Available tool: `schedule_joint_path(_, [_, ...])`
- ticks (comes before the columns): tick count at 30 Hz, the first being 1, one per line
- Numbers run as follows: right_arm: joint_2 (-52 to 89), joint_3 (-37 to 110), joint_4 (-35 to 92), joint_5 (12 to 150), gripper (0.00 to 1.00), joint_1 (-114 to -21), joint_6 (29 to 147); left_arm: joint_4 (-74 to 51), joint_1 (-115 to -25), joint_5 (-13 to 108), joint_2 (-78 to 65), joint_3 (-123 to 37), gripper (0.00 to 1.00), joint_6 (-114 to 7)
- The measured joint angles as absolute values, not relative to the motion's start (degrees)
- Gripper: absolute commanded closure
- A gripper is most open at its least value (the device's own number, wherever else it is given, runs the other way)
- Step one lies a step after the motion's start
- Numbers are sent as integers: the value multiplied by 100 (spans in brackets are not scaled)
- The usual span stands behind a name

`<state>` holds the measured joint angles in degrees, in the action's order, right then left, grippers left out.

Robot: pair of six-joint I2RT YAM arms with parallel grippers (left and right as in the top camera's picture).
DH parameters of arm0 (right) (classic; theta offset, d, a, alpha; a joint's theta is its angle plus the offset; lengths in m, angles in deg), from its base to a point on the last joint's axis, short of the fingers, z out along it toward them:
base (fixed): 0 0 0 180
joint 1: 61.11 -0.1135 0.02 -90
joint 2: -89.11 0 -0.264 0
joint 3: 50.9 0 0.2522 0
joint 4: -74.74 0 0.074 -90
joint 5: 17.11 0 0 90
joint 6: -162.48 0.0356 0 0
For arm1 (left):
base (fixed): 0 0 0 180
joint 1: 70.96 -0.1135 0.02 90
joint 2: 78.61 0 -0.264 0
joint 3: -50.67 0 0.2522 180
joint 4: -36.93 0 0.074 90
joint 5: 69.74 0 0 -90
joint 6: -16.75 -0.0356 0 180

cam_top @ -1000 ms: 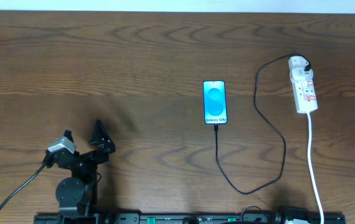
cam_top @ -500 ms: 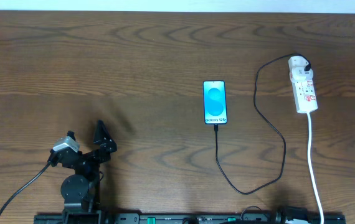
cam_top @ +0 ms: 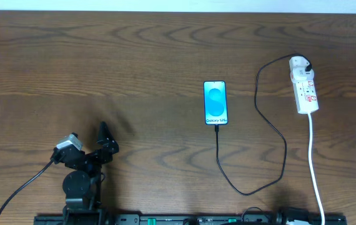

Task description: Plug charger to phone and switch on socket

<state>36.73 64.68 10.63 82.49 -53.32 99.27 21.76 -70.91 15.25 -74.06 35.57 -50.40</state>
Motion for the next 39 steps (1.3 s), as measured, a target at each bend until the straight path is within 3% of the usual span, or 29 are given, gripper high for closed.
schedule_joint_path(24, [4268,6439,1068,8509,89,-5413,10065,2172,-7086,1547,-7792,3557,0,-5042])
schedule_joint_path(39, [5715,6437,1262,8509,89,-5413,10181,2174,-7086,1538,-7792,3557,0,-5040])
